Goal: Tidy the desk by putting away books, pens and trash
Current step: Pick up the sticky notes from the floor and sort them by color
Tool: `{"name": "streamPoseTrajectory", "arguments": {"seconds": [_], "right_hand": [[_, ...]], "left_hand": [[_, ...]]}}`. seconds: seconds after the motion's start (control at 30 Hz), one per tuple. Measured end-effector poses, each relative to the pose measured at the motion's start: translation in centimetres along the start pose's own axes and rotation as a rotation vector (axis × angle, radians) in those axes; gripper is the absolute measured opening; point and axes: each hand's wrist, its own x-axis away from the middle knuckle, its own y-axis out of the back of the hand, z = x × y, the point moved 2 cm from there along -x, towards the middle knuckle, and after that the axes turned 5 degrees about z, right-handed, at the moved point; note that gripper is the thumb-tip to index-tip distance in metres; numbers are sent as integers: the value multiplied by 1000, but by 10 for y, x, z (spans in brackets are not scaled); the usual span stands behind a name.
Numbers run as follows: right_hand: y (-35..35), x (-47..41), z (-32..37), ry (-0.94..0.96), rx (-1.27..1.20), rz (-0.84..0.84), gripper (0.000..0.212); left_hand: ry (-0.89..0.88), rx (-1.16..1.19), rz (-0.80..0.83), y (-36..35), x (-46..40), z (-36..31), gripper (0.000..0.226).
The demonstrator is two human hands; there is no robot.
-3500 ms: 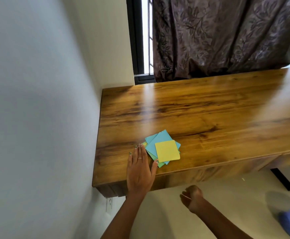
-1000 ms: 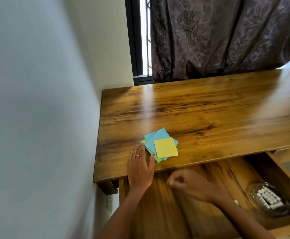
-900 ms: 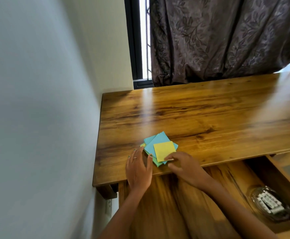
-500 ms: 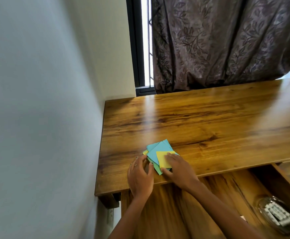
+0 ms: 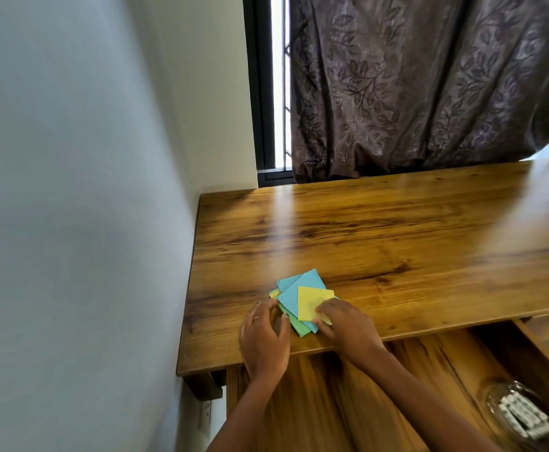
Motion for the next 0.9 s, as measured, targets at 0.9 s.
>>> {"name": "streamPoseTrajectory", "arguments": {"seconds": [0.9], "right_hand": [[18,-4,-33,-332,-84,-136,45]], "left_hand": [[30,-15,54,2,2,-3,41]]}}
